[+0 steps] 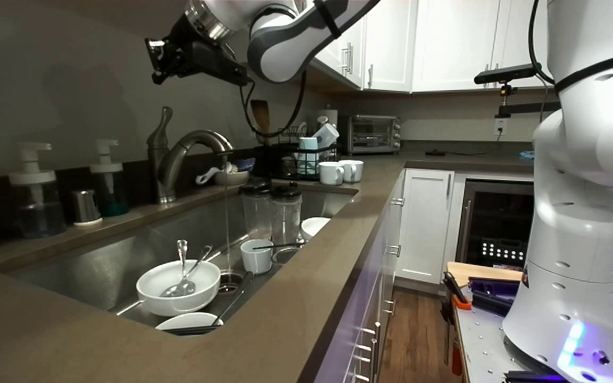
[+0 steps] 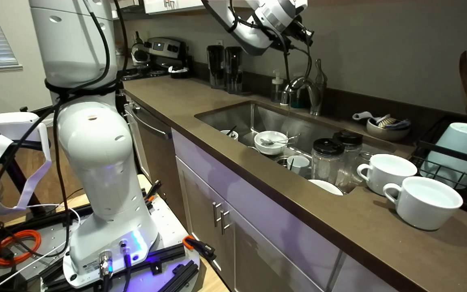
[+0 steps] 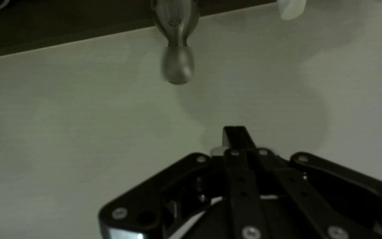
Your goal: Close the tap
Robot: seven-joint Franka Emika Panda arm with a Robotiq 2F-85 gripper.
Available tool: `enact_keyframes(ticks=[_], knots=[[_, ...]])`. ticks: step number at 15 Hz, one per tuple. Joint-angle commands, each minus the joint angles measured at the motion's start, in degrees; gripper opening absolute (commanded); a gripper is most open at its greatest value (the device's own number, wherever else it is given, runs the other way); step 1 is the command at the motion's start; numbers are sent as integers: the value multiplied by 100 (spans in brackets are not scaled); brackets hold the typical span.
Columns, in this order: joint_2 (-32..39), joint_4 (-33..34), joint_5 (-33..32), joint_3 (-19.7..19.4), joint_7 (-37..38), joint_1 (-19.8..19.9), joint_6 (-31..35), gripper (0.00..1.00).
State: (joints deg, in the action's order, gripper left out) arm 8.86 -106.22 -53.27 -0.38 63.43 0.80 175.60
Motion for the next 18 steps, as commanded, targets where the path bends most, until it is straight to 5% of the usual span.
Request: enact_keyframes(ticks=[1,18], knots=[[248,338,88,34,-360,45,-177,1],[979,966,869,216,-1382,296,-558,0]])
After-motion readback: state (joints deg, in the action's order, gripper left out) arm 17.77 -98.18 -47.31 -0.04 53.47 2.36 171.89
